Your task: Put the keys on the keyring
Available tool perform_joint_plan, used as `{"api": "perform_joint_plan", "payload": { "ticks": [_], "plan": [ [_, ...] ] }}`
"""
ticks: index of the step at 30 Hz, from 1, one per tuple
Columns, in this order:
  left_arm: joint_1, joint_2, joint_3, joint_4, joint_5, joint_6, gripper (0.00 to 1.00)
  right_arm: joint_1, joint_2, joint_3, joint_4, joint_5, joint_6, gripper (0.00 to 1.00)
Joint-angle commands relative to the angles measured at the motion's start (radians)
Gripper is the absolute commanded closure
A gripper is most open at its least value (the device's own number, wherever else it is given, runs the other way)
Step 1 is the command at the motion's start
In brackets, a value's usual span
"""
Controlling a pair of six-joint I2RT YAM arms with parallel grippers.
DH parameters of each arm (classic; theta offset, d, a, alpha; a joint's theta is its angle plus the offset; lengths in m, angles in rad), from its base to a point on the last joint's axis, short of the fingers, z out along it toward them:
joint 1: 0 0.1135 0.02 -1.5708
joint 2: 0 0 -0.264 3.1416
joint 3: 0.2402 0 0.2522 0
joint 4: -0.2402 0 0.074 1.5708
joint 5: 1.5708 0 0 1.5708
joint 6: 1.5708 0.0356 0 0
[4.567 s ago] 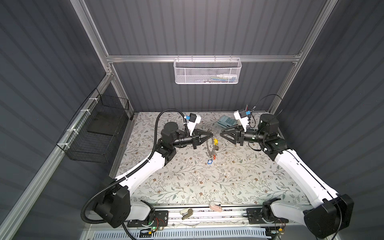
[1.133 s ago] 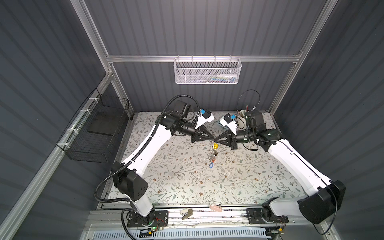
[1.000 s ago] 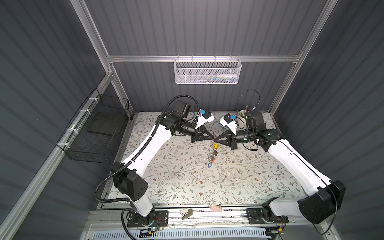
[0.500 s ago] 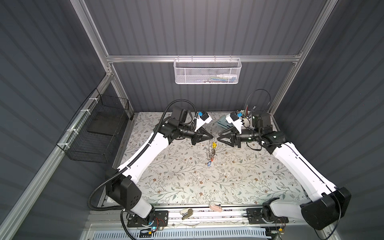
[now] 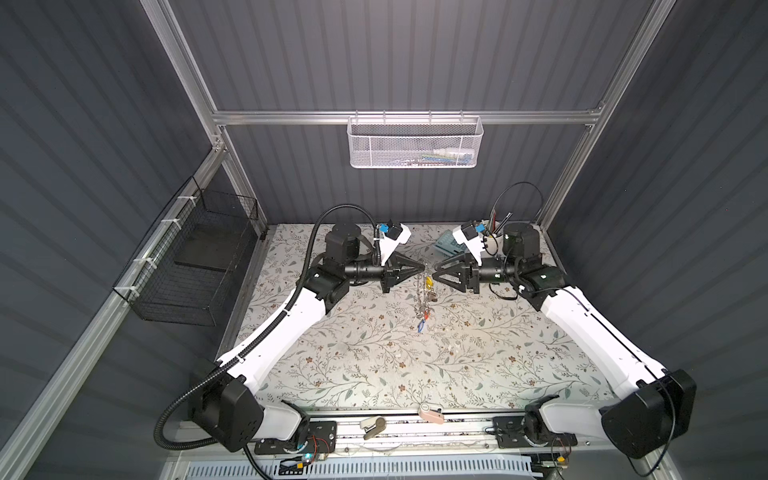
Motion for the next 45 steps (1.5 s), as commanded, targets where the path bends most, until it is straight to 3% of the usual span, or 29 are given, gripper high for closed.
{"api": "perform_joint_plan", "payload": {
  "ticks": [1, 7, 12, 17, 39, 45],
  "plan": [
    [-0.008, -0.032, -0.016, 0.113, 0.003, -0.063, 1.00, 0.012, 0.017, 0.011, 0.031, -0.036, 0.021, 0.55],
    [-0.008, -0.039, -0.039, 0.167, 0.004, -0.096, 1.00, 0.023, 0.028, 0.008, 0.039, -0.041, 0.029, 0.59],
    [-0.008, -0.043, -0.049, 0.181, -0.004, -0.107, 1.00, 0.025, 0.043, 0.015, 0.048, -0.051, 0.042, 0.83],
    [-0.008, -0.052, -0.072, 0.222, -0.046, -0.127, 1.00, 0.024, 0.052, 0.017, 0.043, -0.052, 0.044, 0.99],
    [-0.058, -0.010, -0.280, 0.764, -0.107, -0.517, 1.00, 0.025, 0.091, 0.039, 0.150, -0.024, 0.111, 1.00],
    [-0.065, -0.011, -0.322, 0.810, -0.149, -0.535, 1.00, 0.025, 0.093, 0.026, 0.206, -0.004, 0.148, 0.98]
  ]
}}
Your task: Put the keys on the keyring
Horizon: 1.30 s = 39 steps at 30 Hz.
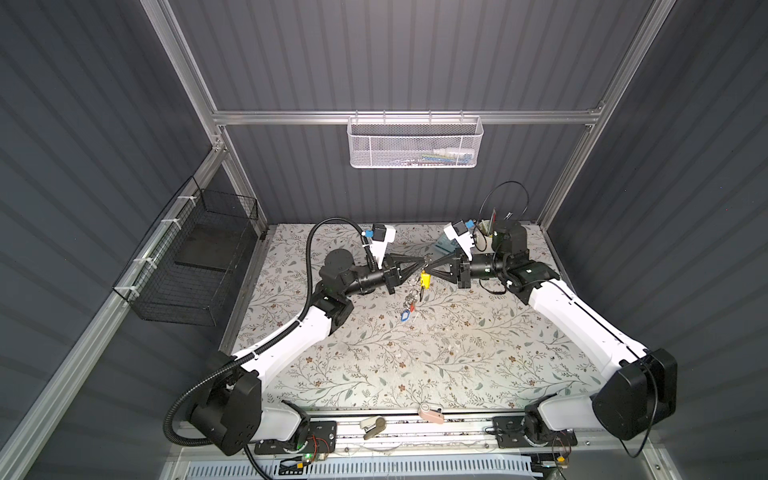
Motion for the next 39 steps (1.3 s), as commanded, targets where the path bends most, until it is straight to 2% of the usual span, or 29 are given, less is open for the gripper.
{"api": "perform_joint_plan", "payload": {
  "ticks": [1, 12, 21, 26, 32, 39],
  "plan": [
    [-0.031, 0.002, -0.022, 0.099, 0.014, -0.043, 1.00, 0.006, 0.006, 0.010, 0.092, 0.034, 0.035, 0.98],
    [-0.050, 0.035, -0.111, 0.316, -0.059, -0.172, 1.00, 0.006, 0.018, -0.017, 0.256, 0.043, 0.156, 0.95],
    [-0.072, 0.075, -0.135, 0.426, -0.103, -0.219, 1.00, 0.009, 0.021, -0.021, 0.275, 0.065, 0.175, 0.91],
    [-0.088, 0.118, -0.120, 0.486, -0.113, -0.244, 1.00, 0.021, 0.029, -0.004, 0.222, 0.082, 0.146, 0.87],
    [-0.092, 0.115, -0.130, 0.478, -0.138, -0.232, 1.00, 0.015, 0.010, 0.006, 0.150, 0.129, 0.090, 0.77],
    [-0.093, 0.065, -0.139, 0.367, -0.182, -0.151, 1.00, -0.065, -0.047, -0.028, 0.092, 0.152, 0.085, 0.69]
  ]
}}
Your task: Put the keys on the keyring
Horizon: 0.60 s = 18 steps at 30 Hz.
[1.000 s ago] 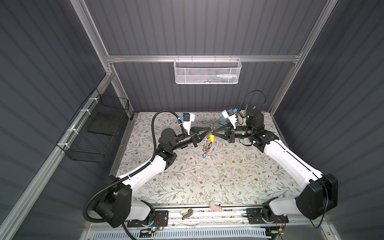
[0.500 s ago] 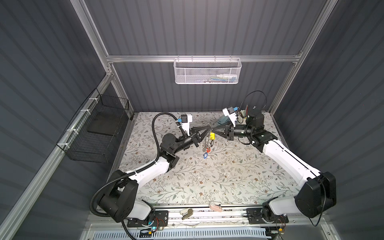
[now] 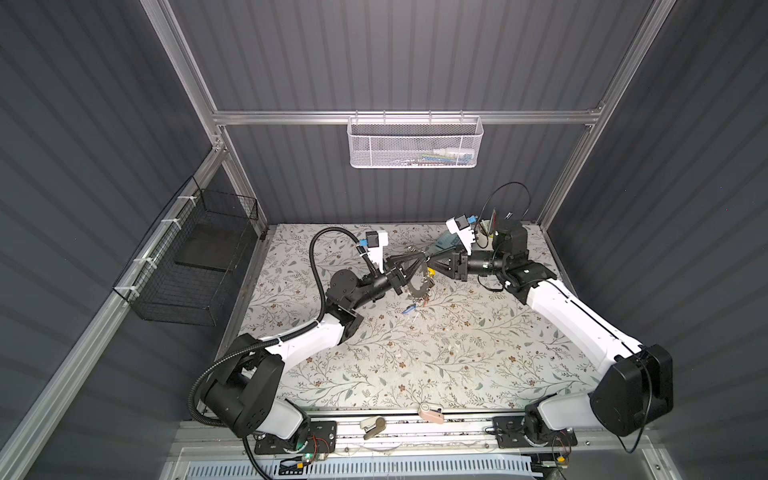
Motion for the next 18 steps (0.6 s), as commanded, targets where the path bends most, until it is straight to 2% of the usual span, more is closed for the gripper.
{"api": "perform_joint_plan", "payload": {
  "ticks": [1, 8, 14, 18],
  "plan": [
    [-0.026, -0.030, -0.011, -0.052, 0.045, 0.045, 1.00, -0.042, -0.065, -0.007, -0.007, 0.049, -0.028, 0.67],
    [-0.026, -0.016, 0.012, -0.053, 0.083, 0.046, 1.00, -0.112, -0.157, -0.042, -0.058, 0.067, -0.037, 0.61],
    [-0.026, -0.004, 0.017, -0.028, 0.106, 0.032, 1.00, -0.090, -0.179, -0.052, 0.012, 0.001, 0.012, 0.56],
    [-0.026, -0.003, 0.017, -0.018, 0.107, 0.028, 1.00, -0.057, -0.157, -0.053, 0.011, -0.021, 0.007, 0.56]
  ]
}}
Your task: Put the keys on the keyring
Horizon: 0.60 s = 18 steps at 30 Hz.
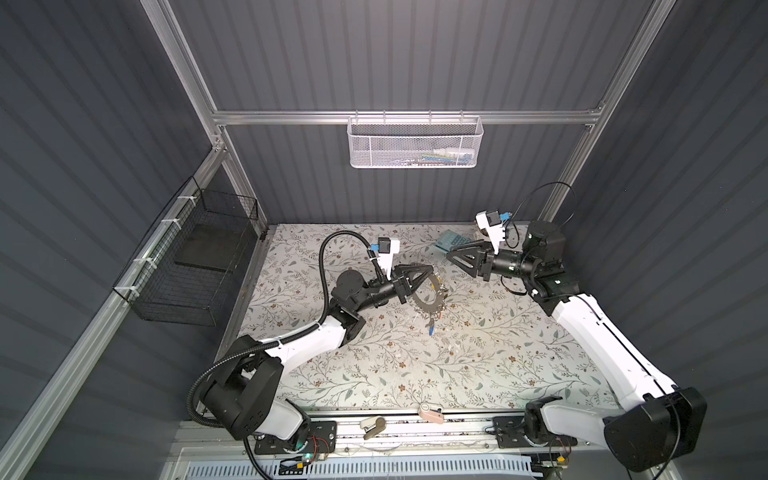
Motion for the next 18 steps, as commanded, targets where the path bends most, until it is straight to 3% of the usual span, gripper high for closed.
{"api": "perform_joint_plan", "payload": {
  "ticks": [1, 12, 18],
  "plan": [
    [-0.005, -0.001, 0.016, 0.061, 0.019, 0.008, 1.00, 0.027, 0.016, -0.013, 0.024, -0.047, 0.007, 0.57],
    [-0.005, -0.010, 0.013, 0.072, 0.010, 0.007, 1.00, 0.059, 0.055, -0.044, 0.035, -0.073, 0.012, 0.62],
    [-0.005, -0.009, 0.014, 0.072, 0.007, 0.008, 1.00, 0.064, 0.064, -0.054, 0.047, -0.089, 0.022, 0.72]
  ]
}}
